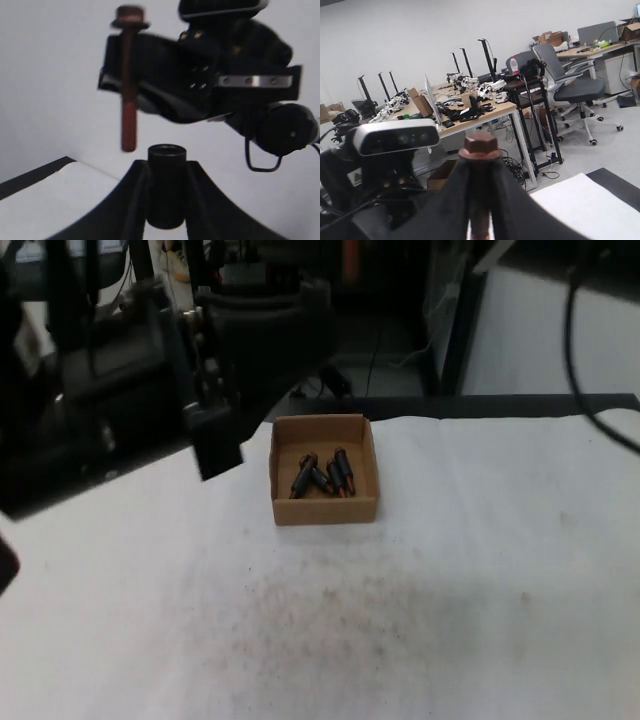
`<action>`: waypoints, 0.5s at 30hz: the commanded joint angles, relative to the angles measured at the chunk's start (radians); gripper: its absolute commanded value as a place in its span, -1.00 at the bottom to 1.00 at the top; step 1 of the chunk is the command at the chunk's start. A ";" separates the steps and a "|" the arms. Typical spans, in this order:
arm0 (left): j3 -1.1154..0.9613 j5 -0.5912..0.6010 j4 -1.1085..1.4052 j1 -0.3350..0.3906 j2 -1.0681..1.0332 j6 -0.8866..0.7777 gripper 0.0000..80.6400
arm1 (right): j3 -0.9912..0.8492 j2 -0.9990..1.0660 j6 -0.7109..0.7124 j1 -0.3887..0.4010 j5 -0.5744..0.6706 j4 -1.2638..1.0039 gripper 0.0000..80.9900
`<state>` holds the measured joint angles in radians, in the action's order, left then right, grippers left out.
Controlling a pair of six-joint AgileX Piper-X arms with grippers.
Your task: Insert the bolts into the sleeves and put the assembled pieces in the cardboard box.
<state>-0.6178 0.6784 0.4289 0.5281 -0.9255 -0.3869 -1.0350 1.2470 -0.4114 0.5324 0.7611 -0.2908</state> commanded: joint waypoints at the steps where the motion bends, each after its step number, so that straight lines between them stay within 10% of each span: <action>1: 0.030 -0.003 0.082 -0.001 0.012 -0.044 -1.00 | -0.004 0.002 -0.005 0.016 -0.031 -0.029 -0.98; 15: 0.039 0.034 0.030 -0.001 0.012 -0.034 -1.00 | -0.004 0.005 -0.068 0.016 0.014 -0.223 -0.98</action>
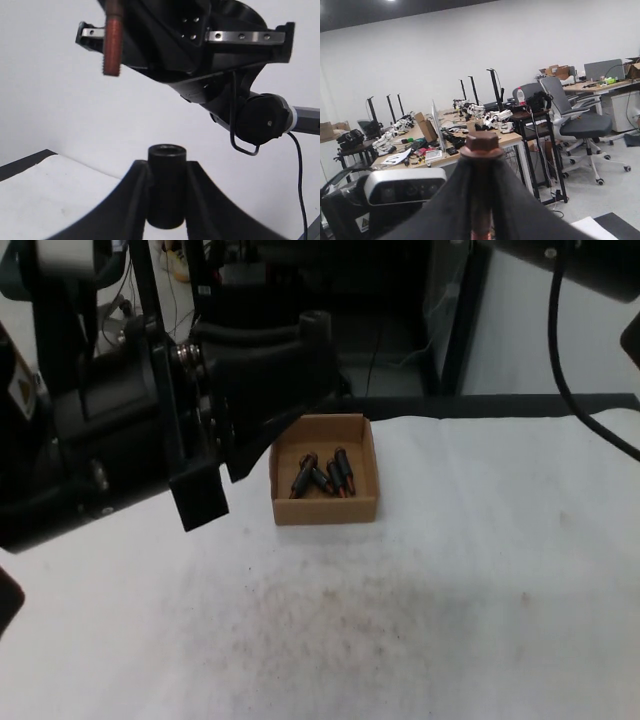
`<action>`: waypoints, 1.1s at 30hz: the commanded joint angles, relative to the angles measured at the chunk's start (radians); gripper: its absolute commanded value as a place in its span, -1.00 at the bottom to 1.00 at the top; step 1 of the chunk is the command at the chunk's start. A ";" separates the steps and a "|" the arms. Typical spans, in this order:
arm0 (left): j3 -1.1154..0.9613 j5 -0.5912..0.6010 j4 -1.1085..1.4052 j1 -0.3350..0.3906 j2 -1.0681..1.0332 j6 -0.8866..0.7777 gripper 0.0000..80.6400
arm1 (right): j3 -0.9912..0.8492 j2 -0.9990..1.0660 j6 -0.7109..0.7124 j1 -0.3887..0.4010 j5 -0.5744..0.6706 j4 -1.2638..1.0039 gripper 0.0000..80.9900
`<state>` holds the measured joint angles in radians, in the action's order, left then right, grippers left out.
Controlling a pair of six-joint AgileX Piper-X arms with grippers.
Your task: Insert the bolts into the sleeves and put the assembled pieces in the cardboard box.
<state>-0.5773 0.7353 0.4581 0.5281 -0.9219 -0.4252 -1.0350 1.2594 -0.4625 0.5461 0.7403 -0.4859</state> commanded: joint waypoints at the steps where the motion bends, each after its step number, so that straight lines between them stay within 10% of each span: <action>1: -0.002 -0.032 0.001 -0.001 0.008 0.016 -1.00 | -0.004 -0.007 -0.017 0.002 0.068 -0.028 -0.98; 33: -0.002 -0.069 0.001 -0.001 -0.038 0.051 -1.00 | -0.004 -0.007 0.037 0.062 0.111 0.078 -0.98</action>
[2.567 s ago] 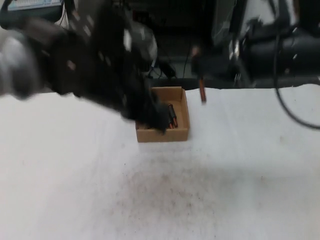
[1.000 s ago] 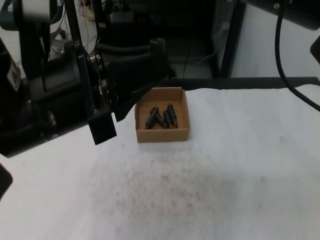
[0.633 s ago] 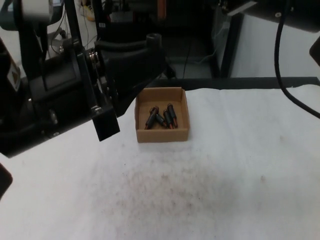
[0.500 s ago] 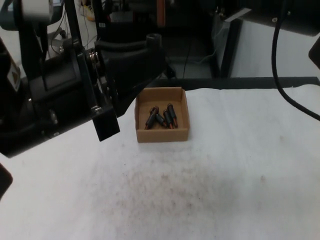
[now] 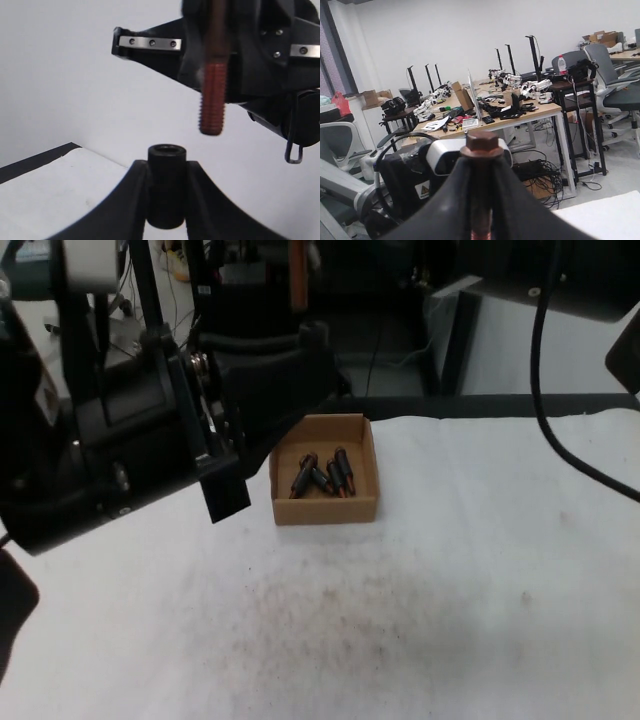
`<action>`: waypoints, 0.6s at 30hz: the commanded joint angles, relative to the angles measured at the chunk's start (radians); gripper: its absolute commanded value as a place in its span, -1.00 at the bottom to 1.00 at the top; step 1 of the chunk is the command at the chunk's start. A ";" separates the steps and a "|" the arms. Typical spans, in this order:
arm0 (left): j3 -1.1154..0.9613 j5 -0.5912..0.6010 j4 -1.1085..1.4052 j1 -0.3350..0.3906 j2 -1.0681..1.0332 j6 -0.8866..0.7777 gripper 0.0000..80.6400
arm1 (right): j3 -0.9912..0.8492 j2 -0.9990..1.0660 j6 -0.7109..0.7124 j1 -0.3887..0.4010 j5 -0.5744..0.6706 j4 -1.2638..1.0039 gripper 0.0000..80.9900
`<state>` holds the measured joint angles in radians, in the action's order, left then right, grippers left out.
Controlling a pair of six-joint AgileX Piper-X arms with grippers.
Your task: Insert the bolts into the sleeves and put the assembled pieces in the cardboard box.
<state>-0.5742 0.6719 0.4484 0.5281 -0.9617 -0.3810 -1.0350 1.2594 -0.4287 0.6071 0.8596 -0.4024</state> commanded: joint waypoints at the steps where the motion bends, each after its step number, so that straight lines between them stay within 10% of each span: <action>1: -0.005 -0.005 0.013 -0.001 0.003 0.007 -1.00 | -0.004 -0.007 0.003 -0.001 -0.008 -0.005 -0.98; 18: -0.005 0.026 0.118 -0.001 0.005 -0.003 -1.00 | -0.004 -0.007 0.041 -0.024 -0.023 0.015 -0.98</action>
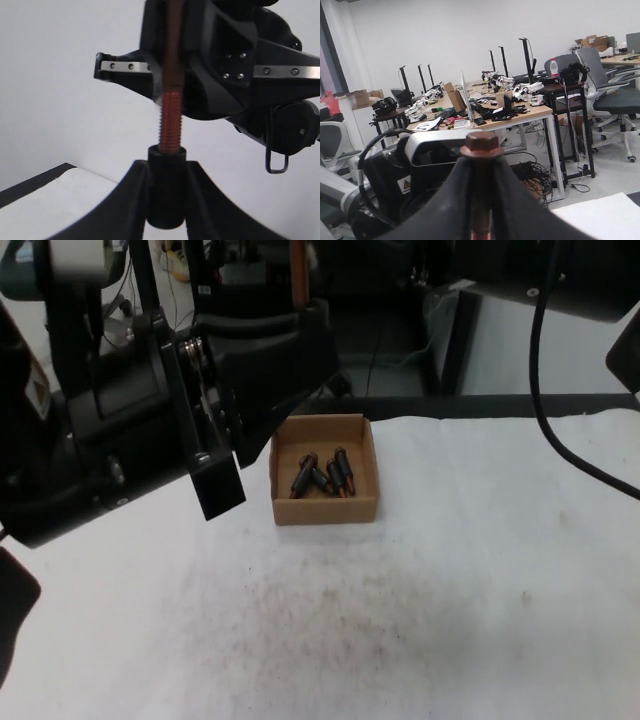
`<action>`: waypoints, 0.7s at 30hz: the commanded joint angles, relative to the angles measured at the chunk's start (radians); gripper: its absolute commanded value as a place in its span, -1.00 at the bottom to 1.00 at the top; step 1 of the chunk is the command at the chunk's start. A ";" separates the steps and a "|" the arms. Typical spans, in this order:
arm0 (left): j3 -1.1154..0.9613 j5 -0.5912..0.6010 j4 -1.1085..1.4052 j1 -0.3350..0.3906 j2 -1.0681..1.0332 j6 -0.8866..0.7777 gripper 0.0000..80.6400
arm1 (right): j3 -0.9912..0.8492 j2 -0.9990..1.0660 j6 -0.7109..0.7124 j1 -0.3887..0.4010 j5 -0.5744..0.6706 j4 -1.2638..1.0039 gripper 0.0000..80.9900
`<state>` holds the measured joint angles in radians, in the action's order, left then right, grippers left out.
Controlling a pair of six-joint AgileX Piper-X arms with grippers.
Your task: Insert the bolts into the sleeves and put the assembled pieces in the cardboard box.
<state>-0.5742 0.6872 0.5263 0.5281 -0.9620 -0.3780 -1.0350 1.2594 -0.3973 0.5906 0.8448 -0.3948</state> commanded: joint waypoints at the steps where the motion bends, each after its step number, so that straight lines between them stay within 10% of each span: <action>1: -0.005 0.011 0.040 -0.001 0.006 -0.014 -1.00 | -0.004 -0.007 0.010 -0.007 -0.008 0.009 -0.98; 21: -0.005 0.032 0.040 -0.004 0.006 -0.019 -1.00 | -0.004 -0.007 0.010 -0.007 -0.008 0.010 -0.98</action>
<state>-0.5742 0.7130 0.5387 0.5258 -0.9620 -0.3895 -1.0350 1.2594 -0.3942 0.5872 0.8362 -0.3875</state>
